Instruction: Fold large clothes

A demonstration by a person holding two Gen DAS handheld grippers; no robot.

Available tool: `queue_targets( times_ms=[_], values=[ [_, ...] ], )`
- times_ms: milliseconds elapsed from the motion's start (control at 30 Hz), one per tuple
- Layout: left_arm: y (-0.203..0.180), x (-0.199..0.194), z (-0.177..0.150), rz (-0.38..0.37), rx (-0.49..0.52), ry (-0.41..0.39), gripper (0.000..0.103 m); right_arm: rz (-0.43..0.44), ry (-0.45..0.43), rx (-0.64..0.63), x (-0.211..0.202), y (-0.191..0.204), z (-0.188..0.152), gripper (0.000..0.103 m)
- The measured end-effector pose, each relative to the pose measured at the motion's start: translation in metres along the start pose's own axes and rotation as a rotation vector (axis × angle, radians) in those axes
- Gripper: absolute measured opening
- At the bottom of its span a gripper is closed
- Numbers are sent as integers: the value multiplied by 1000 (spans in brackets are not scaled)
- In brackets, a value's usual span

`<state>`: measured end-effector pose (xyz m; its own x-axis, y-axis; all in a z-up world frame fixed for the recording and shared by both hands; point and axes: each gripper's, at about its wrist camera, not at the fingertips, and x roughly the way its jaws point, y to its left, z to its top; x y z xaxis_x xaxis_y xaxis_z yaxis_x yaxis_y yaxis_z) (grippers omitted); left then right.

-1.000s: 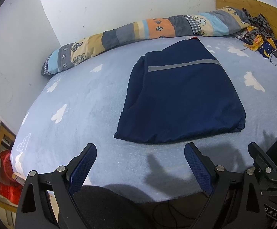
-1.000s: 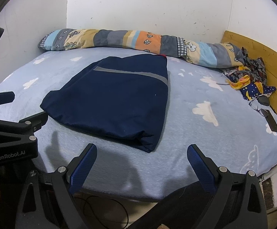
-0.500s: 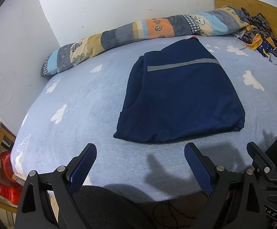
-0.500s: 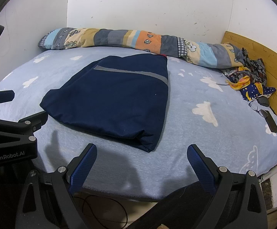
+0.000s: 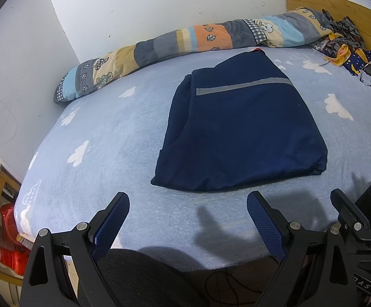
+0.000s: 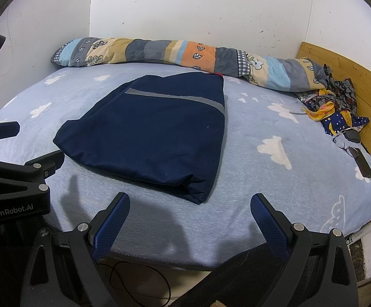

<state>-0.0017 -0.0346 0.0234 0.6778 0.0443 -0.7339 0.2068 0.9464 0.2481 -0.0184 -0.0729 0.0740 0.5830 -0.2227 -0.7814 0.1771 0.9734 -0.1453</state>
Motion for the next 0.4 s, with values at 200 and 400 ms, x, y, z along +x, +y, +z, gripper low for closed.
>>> queue_targets(
  times_ms=[200,400],
  values=[
    [0,0,0,-3,1,2,94,-1,-3,1,-1,-2,0,97],
    [6,-3,1,-26,-12,-3,93,8,-8,16,-4,-9,2,97]
  ],
)
